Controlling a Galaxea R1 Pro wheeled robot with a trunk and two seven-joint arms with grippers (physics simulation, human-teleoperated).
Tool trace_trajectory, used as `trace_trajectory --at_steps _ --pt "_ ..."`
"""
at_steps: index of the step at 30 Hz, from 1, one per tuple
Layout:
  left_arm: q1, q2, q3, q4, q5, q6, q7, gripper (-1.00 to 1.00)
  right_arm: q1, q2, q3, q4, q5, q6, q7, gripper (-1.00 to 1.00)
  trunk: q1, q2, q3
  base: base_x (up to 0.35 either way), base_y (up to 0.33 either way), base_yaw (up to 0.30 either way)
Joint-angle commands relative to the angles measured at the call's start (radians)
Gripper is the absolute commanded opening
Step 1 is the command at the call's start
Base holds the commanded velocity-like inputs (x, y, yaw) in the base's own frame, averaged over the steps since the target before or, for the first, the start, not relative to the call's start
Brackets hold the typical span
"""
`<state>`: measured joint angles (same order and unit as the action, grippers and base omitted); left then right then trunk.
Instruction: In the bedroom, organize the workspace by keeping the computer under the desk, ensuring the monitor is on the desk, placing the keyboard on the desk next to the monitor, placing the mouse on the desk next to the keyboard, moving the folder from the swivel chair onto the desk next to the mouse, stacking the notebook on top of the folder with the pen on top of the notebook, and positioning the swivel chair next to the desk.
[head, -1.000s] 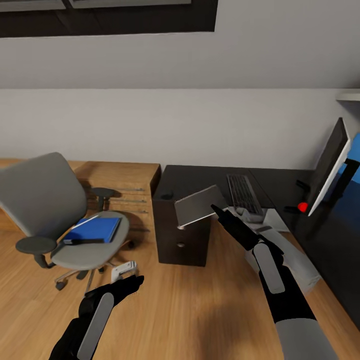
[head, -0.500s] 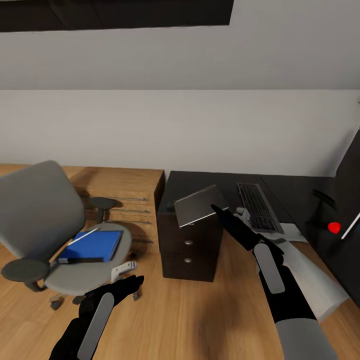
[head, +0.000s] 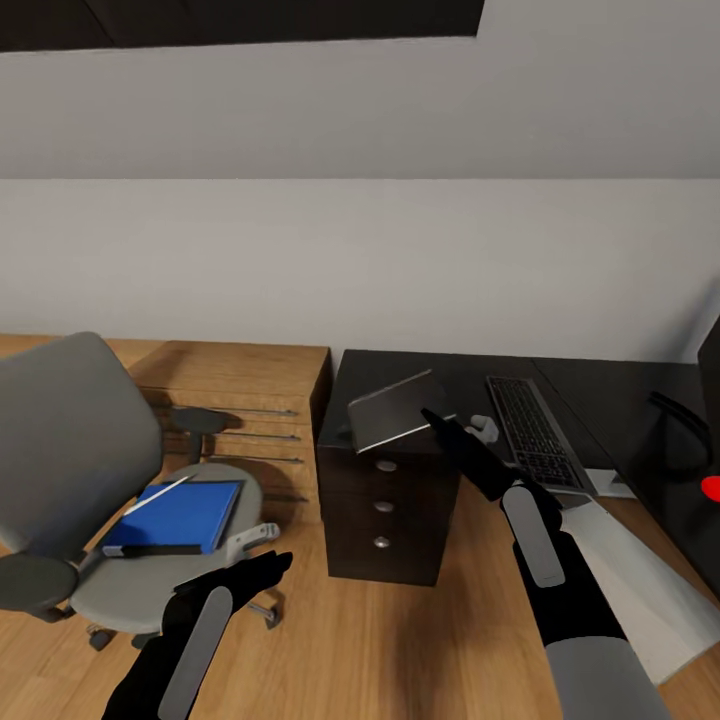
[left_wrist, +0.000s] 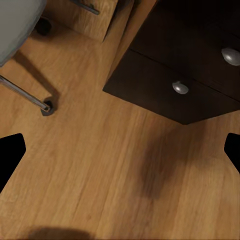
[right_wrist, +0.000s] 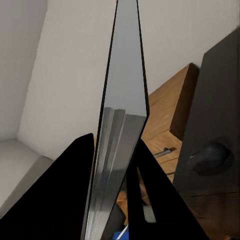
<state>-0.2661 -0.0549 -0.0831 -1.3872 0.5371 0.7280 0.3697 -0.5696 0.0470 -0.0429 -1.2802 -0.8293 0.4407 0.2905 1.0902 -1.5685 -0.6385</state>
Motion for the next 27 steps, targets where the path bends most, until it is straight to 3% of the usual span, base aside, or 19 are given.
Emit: trace_trajectory --at_steps 1,7,13,14,15,16,18,27 --pt "0.0 0.0 -0.002 -0.001 0.01 0.002 0.01 1.0 -0.001 0.006 -0.004 0.0 -0.007 0.001 -0.008 -1.0 0.0 -0.001 -0.001 0.021 0.002 0.0" --pt "0.0 0.0 -0.005 -0.001 0.012 0.002 0.011 1.0 0.0 0.052 -0.006 0.0 -0.011 -0.048 -0.101 -1.0 0.0 -0.001 -0.001 0.008 0.001 0.0" --pt "0.0 0.0 -0.006 -0.001 0.012 0.002 0.011 1.0 0.001 0.063 -0.006 0.0 -0.045 -0.033 -0.126 -1.0 0.0 -0.001 -0.001 0.001 0.0 0.0" --pt "0.0 0.0 -0.006 -0.001 0.012 0.002 0.011 1.0 0.003 0.063 -0.006 -0.001 -0.068 -0.025 -0.126 -1.0 0.0 -0.001 -0.001 0.0 0.0 0.0" --pt "0.0 0.0 -0.007 -0.001 0.012 0.002 0.011 1.0 0.01 0.06 -0.006 -0.001 -0.159 -0.012 -0.125 -1.0 0.0 -0.001 -0.001 0.0 0.0 0.0" --pt "-0.001 0.0 -0.007 -0.001 0.012 0.002 0.011 1.0 0.014 0.059 -0.006 0.0 -0.218 -0.01 -0.125 -1.0 0.0 -0.001 -0.001 0.0 0.0 0.0" --pt "-0.001 0.0 -0.009 0.0 0.013 0.002 0.012 1.0 0.038 0.057 -0.006 -0.003 -0.293 -0.008 -0.119 -1.0 0.0 -0.001 -0.001 0.0 0.0 0.0" --pt "0.0 0.0 -0.009 0.0 0.012 0.002 0.012 1.0 0.043 0.04 -0.005 -0.003 -0.305 0.011 -0.116 -1.0 0.0 -0.001 -0.001 0.0 0.0 0.0"
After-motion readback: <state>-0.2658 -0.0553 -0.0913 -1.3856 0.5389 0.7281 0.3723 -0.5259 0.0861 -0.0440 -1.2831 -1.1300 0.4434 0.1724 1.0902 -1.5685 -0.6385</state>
